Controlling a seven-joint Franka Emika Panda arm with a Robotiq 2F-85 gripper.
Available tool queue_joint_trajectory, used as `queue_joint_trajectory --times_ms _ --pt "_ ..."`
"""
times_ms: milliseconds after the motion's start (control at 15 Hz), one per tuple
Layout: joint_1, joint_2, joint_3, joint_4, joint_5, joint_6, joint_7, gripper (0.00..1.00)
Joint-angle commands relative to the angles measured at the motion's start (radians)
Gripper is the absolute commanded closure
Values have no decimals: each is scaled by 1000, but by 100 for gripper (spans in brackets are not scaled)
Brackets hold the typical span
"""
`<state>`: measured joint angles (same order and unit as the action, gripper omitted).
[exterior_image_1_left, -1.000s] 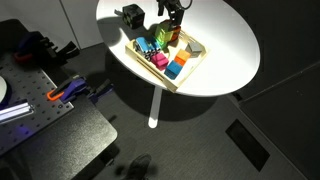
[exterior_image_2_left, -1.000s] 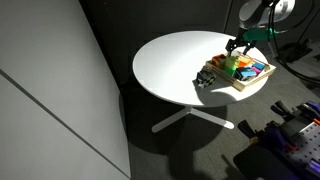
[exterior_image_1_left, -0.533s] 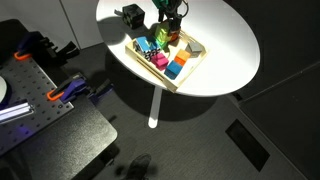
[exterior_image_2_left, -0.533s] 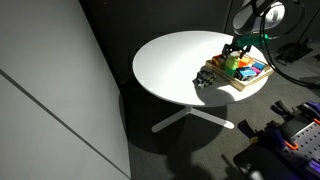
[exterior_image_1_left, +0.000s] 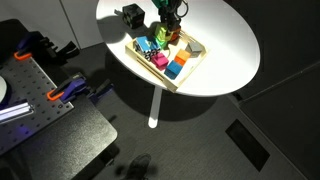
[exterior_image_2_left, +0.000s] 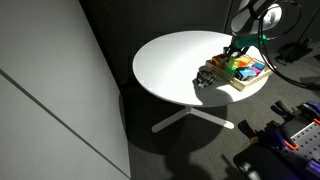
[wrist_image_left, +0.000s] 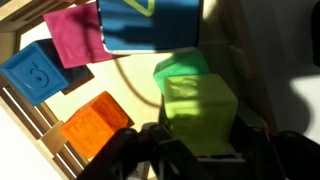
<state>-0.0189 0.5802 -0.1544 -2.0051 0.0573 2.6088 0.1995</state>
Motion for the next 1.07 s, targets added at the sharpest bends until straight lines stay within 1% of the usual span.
queue_joint_trajectory --times_ms 0,67,333,533,867,1000 --pt "21 -62 -10 -12 -31 -65 35 69" --pt "23 -77 -6 -15 -31 -77 36 72" --pt "46 -126 3 -9 -36 -105 60 73" --pt "70 -146 8 5 -44 -102 87 73" --pt "120 -136 20 34 -76 -56 145 73" --pt "144 -125 17 40 -103 -19 176 73"
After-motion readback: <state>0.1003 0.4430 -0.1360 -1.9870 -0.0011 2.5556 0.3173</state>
